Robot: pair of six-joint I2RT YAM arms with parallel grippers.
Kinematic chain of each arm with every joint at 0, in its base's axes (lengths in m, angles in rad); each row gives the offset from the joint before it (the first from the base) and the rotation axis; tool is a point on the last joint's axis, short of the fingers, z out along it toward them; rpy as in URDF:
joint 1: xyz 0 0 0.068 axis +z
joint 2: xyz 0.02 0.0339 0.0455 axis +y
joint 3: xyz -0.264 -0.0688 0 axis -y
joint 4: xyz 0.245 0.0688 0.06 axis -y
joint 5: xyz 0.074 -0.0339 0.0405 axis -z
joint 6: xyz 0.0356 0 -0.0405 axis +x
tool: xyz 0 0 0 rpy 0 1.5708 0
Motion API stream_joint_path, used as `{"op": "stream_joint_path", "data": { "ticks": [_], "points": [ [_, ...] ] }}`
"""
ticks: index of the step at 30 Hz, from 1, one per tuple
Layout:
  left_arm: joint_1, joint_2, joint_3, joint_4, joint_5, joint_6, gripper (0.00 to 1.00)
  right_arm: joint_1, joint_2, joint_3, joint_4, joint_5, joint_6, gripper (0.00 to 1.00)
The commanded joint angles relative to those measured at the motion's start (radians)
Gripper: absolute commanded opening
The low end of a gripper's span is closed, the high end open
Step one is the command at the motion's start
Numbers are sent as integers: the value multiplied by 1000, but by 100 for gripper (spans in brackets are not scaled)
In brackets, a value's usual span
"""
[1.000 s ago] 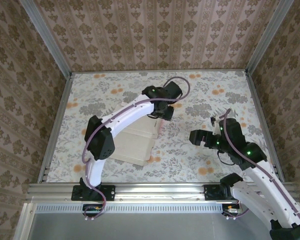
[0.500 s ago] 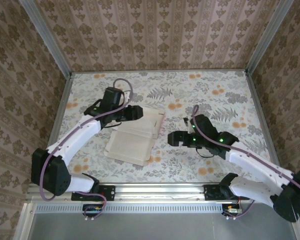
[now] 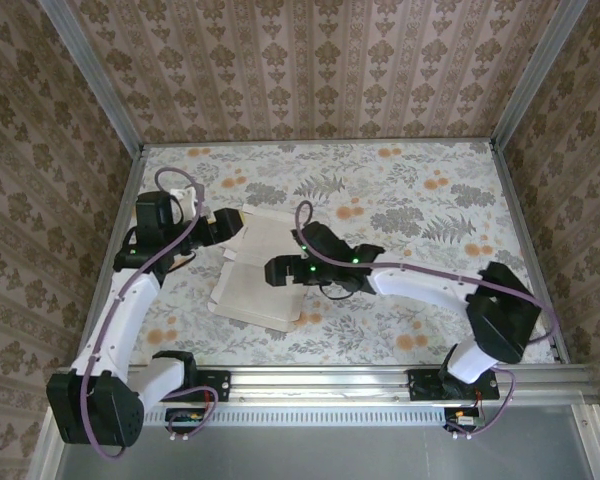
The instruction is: Fold the paper box
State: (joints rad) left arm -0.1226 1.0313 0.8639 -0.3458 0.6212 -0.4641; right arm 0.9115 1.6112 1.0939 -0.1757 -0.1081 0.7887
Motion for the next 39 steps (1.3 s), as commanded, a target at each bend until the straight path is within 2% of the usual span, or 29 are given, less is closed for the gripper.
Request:
{"op": "stream_joint_path", "data": {
  "ticks": [1,5,10,16,20,27,32,39],
  "points": [
    [5,-7,-11,29,51,32,100,15,70,49,29,12,27,100],
    [6,-32,-14,10,28,58,100,14,134,64,63,-42,19,100],
    [6,-53,-63,38,-63,69,100,13,224,118,48,-114,-18,100],
    [5,-66,-97,42,-161,6,100,-7,274,76,111,-165,4,100],
    [5,-74,-117,58,-165,-15,100,-20,289,45,128,-177,2,100],
    [3,-26,-123,114,-153,-48,100,-52,249,-75,148,-148,14,100],
    [-13,-1,-122,131,-129,-16,100,-91,176,-158,111,-108,-3,100],
    [-60,70,-99,77,-150,47,100,-194,26,-272,-38,-65,-168,100]
  ]
}}
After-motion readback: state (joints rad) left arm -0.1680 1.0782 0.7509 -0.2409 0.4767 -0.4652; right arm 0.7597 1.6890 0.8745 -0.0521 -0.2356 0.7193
